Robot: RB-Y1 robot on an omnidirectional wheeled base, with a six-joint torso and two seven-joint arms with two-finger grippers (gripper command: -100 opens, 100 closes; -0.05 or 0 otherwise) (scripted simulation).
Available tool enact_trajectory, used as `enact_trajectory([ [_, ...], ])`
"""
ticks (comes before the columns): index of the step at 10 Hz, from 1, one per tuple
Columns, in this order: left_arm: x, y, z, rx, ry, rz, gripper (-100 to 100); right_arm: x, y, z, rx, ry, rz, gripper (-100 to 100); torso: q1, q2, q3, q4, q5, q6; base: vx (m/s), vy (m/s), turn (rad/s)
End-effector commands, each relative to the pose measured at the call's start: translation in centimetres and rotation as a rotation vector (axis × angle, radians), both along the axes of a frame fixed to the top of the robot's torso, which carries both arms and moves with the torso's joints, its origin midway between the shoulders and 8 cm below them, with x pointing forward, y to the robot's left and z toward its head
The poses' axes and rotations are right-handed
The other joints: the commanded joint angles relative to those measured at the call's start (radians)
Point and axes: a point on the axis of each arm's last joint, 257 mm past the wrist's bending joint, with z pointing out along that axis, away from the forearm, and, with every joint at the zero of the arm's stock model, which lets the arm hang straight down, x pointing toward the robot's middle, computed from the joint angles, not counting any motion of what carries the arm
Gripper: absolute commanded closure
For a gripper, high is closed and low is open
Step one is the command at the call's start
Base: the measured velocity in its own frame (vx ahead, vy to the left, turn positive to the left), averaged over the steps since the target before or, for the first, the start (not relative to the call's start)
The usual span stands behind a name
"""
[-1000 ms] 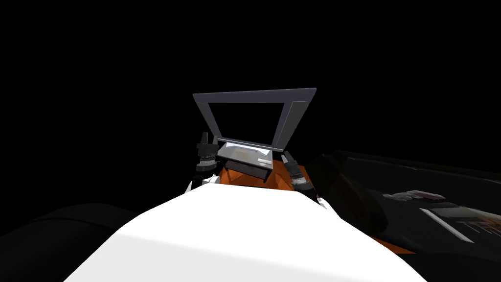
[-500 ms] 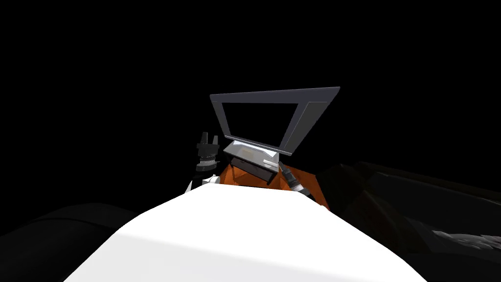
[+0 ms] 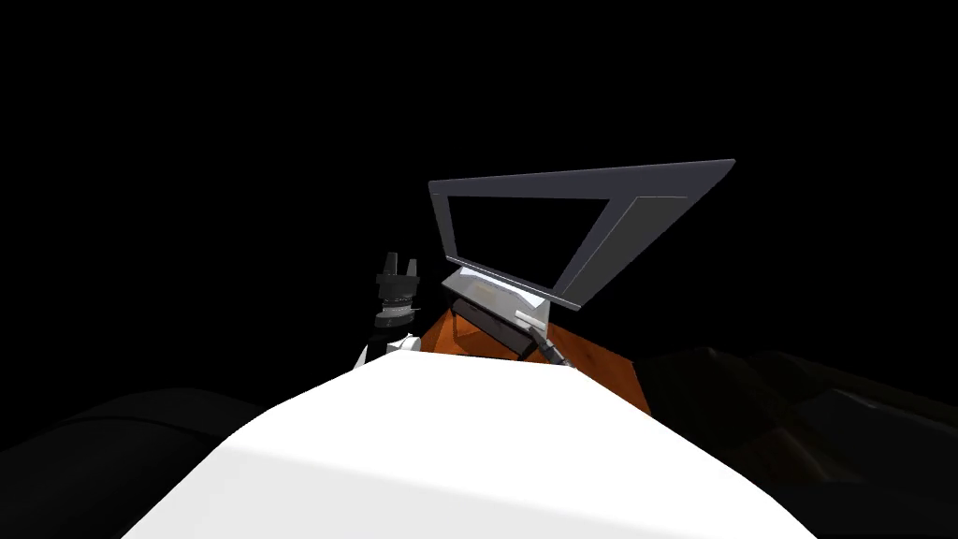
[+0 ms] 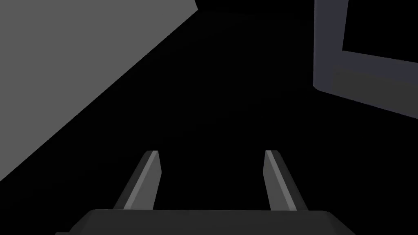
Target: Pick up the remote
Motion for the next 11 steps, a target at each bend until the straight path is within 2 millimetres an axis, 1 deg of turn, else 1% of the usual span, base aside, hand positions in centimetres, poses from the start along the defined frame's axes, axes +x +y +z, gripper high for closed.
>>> enact_trajectory([
  [1,0.0,0.0,0.0,0.000,0.000,0.000,0,-1.0,0.0,-1.8,-0.044,0.036,0.013,-100,0.000,0.000,0.000,0.000,0.000,0.000,0.025,0.007,0.239],
  [2,0.0,0.0,0.0,0.000,0.000,0.000,0,-2.9,-0.9,-4.6,-0.100,0.106,0.029,-100,0.000,0.000,0.000,0.000,0.000,0.001,0.031,0.017,0.446],
  [3,0.0,0.0,0.0,0.000,0.000,0.000,0,-3.1,-0.9,-4.9,-0.117,0.108,0.037,-100,0.000,-0.001,0.000,0.000,0.000,0.000,0.034,-0.001,0.185],
  [4,0.0,0.0,0.0,0.000,0.000,0.000,0,-5.4,-2.0,-7.7,-0.174,0.183,0.052,-100,0.000,0.000,0.000,0.000,0.000,0.001,0.046,0.006,0.272],
  [5,0.0,0.0,0.0,0.000,0.000,0.000,0,-5.5,-1.9,-7.9,-0.190,0.182,0.063,-100,0.000,-0.001,-0.001,0.000,0.000,0.000,0.040,0.001,0.262],
  [6,0.0,0.0,0.0,0.000,0.000,0.000,0,-7.5,-2.8,-9.8,-0.243,0.238,0.085,-100,0.000,-0.001,-0.001,0.000,0.000,0.001,0.057,0.003,0.399],
  [7,0.0,0.0,0.0,0.000,0.000,0.000,0,-8.1,-3.2,-10.7,-0.263,0.256,0.090,-100,0.000,-0.002,-0.001,0.000,0.000,0.000,0.048,-0.002,0.256],
  [8,0.0,0.0,0.0,0.000,0.000,0.000,0,-10.7,-4.4,-12.8,-0.319,0.322,0.110,-100,0.000,-0.002,-0.001,0.000,0.000,0.001,0.053,0.002,0.333],
  [9,0.0,0.0,0.0,0.000,0.000,0.000,0,-11.1,-4.6,-13.2,-0.335,0.329,0.118,-100,0.000,-0.002,-0.001,0.000,0.000,0.001,0.044,-0.003,0.268],
  [10,0.0,0.0,0.0,0.000,0.000,0.000,0,-13.9,-6.2,-15.4,-0.393,0.401,0.138,-100,0.000,-0.001,-0.001,0.000,0.000,0.001,0.046,-0.007,0.402],
  [11,0.0,0.0,0.0,0.000,0.000,0.000,0,-14.1,-6.2,-15.5,-0.405,0.402,0.147,-100,-0.001,-0.002,-0.001,0.000,0.000,0.000,0.050,-0.019,0.266],
])
